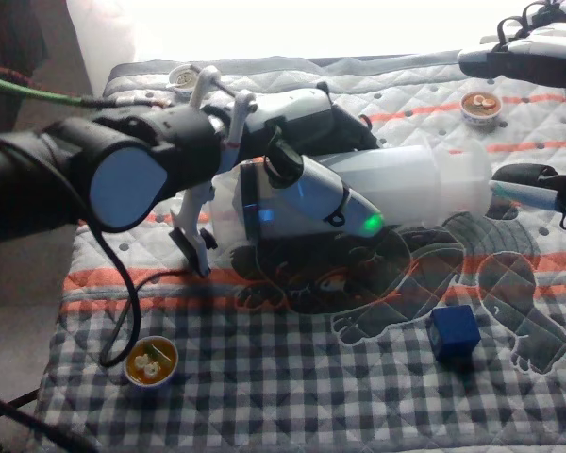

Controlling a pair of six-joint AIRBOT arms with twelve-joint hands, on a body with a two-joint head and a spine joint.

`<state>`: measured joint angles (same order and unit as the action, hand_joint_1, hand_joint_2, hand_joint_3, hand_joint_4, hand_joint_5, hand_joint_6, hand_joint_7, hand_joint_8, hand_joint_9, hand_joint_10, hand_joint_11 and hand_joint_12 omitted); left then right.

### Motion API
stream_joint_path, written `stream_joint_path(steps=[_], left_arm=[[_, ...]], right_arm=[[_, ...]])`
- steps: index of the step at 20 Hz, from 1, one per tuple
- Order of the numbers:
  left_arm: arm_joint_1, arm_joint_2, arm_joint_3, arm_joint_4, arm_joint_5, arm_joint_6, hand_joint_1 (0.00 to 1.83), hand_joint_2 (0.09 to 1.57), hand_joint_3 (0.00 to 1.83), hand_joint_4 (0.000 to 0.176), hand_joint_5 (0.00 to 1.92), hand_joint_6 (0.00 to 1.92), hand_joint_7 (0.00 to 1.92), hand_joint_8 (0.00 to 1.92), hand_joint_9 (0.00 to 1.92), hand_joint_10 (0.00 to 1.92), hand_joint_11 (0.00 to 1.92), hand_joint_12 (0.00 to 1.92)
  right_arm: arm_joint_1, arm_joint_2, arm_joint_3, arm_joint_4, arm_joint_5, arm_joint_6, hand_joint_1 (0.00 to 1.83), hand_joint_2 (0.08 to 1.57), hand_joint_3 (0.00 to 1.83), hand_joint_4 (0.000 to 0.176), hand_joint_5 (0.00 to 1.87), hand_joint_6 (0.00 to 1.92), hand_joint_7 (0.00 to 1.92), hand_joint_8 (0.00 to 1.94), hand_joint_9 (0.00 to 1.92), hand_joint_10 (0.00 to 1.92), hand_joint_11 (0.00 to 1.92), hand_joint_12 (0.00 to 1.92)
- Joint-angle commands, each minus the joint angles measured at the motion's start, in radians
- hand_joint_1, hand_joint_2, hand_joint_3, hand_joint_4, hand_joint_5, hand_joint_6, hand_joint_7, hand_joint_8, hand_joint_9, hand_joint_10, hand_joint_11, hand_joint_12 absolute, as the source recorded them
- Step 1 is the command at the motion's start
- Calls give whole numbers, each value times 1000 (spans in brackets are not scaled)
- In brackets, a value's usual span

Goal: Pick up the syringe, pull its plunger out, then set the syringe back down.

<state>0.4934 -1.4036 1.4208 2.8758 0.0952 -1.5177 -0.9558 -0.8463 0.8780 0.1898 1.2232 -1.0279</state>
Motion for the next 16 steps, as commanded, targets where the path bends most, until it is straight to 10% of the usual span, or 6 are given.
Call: stream_joint_path(steps=[1, 4, 5, 11, 13, 16], left_arm=[[9, 13, -5, -12, 26, 8, 1338, 1213, 0, 0, 741, 1092, 774, 1329, 807, 1567, 714, 1761], [2, 77, -53, -74, 141, 9, 1359, 1174, 0, 0, 795, 1187, 843, 1124, 839, 1400, 660, 1501], [-3, 102, -73, -84, 176, 9, 1343, 1226, 3, 0, 693, 1231, 766, 1339, 738, 1576, 588, 1701], [-23, 260, -235, -50, 378, 9, 1358, 1188, 0, 0, 763, 1168, 867, 1202, 759, 1488, 488, 1701], [-22, 304, -289, -12, 421, 9, 1369, 1160, 0, 0, 794, 1134, 903, 1127, 858, 1366, 694, 1562], [-20, 344, -344, 38, 454, 9, 1370, 1162, 0, 0, 774, 1095, 892, 1155, 880, 1374, 783, 1505]], right_arm=[[13, 0, 4, -7, 132, 1, 1042, 1004, 22, 0, 658, 101, 646, 31, 365, 541, 0, 1381], [13, 0, 4, -4, 134, 2, 1030, 1020, 2, 0, 659, 112, 654, 22, 321, 644, 0, 1391], [13, 0, 5, -2, 135, 2, 1037, 1038, 2, 0, 568, 48, 567, 1, 314, 434, 0, 1180], [21, -29, 26, 14, 197, 54, 746, 948, 0, 0, 354, 0, 259, 0, 214, 43, 0, 882], [30, -53, 37, 14, 212, 89, 731, 925, 0, 0, 236, 13, 181, 6, 156, 11, 0, 554], [31, -116, 99, 14, 220, 244, 752, 908, 1, 0, 142, 0, 77, 1, 113, 0, 0, 611]])
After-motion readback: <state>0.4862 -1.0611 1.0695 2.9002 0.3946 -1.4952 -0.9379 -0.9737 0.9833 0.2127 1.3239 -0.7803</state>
